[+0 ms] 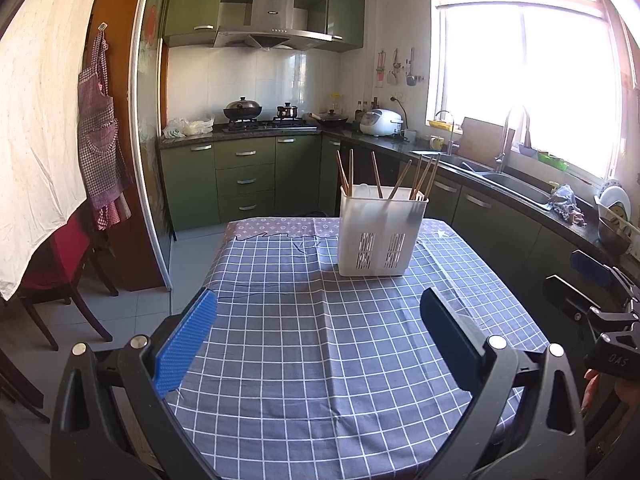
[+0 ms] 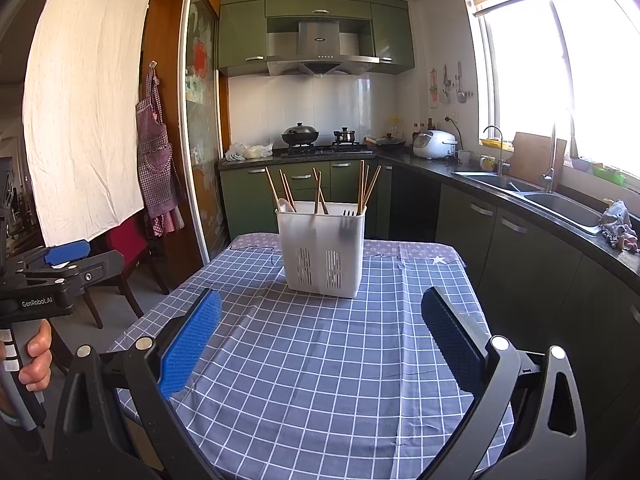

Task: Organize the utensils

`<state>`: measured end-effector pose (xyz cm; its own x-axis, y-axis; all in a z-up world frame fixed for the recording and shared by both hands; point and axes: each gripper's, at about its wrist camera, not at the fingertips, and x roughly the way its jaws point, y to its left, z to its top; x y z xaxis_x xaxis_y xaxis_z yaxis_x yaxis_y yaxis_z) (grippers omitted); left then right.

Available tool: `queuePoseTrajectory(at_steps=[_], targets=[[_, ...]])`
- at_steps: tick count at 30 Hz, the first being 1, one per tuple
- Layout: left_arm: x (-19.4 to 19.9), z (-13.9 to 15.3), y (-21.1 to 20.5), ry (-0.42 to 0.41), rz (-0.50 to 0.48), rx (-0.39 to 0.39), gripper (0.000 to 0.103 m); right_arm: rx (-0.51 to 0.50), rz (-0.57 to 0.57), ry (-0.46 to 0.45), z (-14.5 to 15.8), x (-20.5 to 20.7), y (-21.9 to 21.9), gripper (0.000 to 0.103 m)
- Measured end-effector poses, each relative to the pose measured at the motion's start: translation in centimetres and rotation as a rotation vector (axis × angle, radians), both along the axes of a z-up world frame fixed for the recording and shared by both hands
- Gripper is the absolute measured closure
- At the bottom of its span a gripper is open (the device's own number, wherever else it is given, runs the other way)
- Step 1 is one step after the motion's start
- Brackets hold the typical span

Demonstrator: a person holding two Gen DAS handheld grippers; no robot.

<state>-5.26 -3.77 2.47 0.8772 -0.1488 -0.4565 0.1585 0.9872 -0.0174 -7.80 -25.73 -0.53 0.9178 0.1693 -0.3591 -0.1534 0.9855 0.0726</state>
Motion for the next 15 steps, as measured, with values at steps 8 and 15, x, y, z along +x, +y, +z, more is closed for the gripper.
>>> queuePoseTrajectory(at_steps=[8, 15], targets=[[0.7, -0.3, 0.4, 0.028, -0.005, -0.026, 0.006, 0.004, 0.001, 0.012, -0.2, 0.5, 0.1, 0.004], [1.7, -1.0, 0.4, 0.052, 0.003, -0.009, 0.006, 0.008, -0.004, 0.029, -0.6, 1.0, -0.2, 0.004]])
